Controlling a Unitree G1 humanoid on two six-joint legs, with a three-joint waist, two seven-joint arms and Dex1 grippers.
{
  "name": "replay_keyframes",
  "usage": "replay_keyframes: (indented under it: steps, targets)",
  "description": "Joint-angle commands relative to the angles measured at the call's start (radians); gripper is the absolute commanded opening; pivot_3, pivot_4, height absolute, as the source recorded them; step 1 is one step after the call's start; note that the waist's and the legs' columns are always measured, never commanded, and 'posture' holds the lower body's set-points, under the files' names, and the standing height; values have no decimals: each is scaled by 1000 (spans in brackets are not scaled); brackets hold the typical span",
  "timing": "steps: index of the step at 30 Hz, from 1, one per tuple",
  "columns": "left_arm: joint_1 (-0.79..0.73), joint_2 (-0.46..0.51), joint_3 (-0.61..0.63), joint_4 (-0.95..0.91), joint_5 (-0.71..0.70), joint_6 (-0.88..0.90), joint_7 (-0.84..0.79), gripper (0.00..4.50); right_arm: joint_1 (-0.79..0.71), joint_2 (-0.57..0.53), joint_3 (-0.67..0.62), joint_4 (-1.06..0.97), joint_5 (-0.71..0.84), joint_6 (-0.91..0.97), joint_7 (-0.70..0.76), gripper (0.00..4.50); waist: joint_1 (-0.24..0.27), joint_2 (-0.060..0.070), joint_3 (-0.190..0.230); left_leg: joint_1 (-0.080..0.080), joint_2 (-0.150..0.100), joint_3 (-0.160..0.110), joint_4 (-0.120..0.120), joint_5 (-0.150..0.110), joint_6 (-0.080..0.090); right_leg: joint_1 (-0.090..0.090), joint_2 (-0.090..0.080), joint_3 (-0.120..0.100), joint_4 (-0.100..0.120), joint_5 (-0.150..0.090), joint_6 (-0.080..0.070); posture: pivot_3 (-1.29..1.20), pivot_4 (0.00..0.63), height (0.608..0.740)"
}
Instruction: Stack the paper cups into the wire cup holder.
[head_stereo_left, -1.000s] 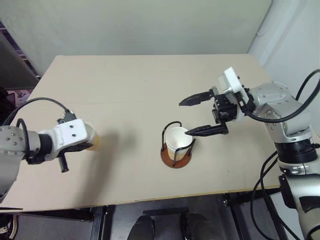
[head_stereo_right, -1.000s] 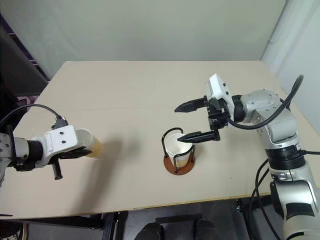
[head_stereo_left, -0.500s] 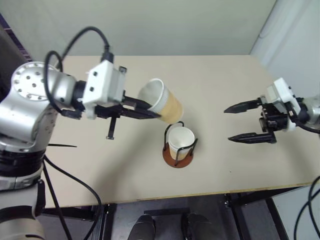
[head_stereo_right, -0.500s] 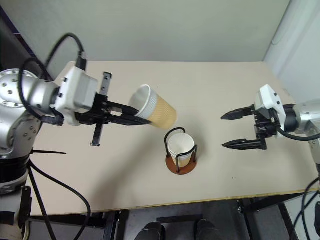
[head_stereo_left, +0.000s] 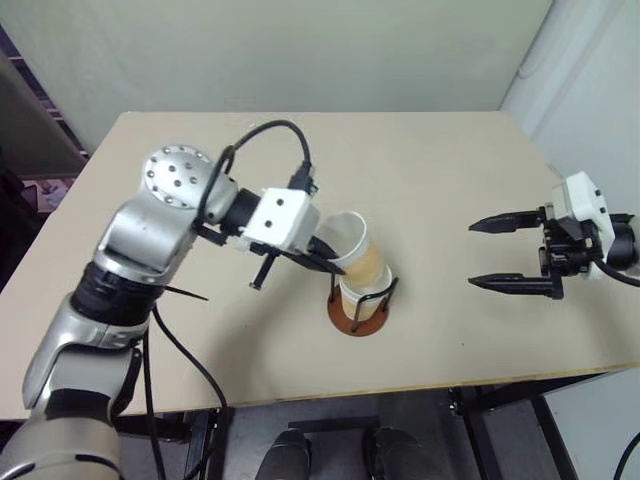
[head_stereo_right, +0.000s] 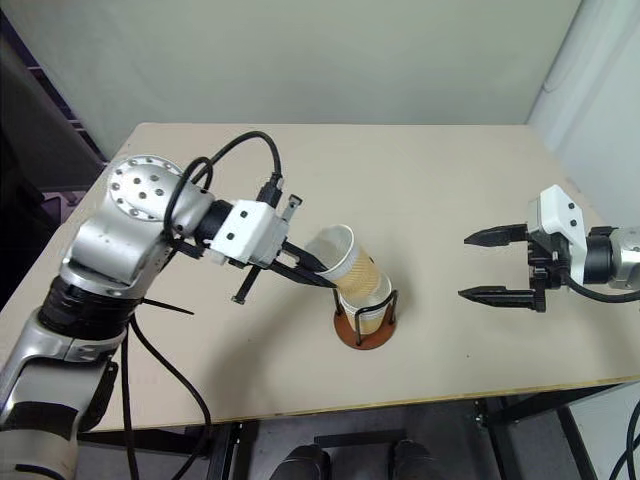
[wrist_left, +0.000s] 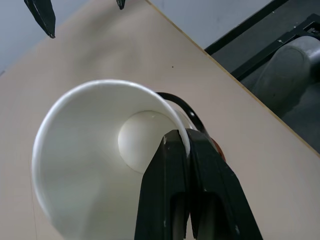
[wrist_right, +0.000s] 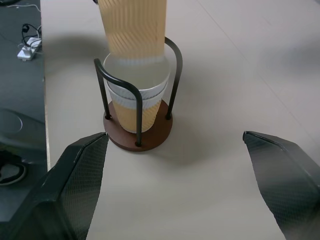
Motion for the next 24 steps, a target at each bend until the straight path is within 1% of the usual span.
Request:
replay_keyframes:
  steps: [1,4,7,15,20,22,24]
  targets:
    - [-25,-21,-10,-15,35,-23,9,56,-3,-25,-50,-39,25,5,-16,4500,1,0,0,0,0,0,0,-1,1,0,0,0,-1,0,1,0,150,740]
    - [-24,-25,-25,-12,65,-24,5,56,-5,-26,-46,-40,24,6,-23,4500,2,0,0,-1,0,1,2,-2,3,0,0,0,-3,0,1,0,150,740]
    - [-21,-24,-21,-16,75,-21,4,622,-9,-26,-40,-42,25,5,-26,4500,2,0,0,-2,0,1,3,-3,5,0,0,0,-3,0,2,0,150,740]
    - [5,-34,-9,-42,76,-25,23,3432,-29,-18,-18,-28,26,-1,-16,4500,3,0,0,-2,-1,1,5,-4,5,1,0,1,-3,1,4,0,150,740]
    - [-2,-45,35,-28,81,20,112,3432,-70,1,18,9,16,-19,0,4500,2,0,0,-2,-1,2,8,-4,6,1,0,3,-3,2,5,0,150,740]
    - [12,-31,80,-42,58,75,157,3432,-97,18,44,29,12,-29,10,4500,1,0,0,-2,-1,3,8,-4,6,2,0,3,-3,2,5,0,150,740]
    - [57,7,142,-73,26,137,189,3432,-129,42,80,61,0,-43,22,4500,-4,0,0,-2,-1,3,8,-4,6,1,0,4,-3,2,6,0,150,740]
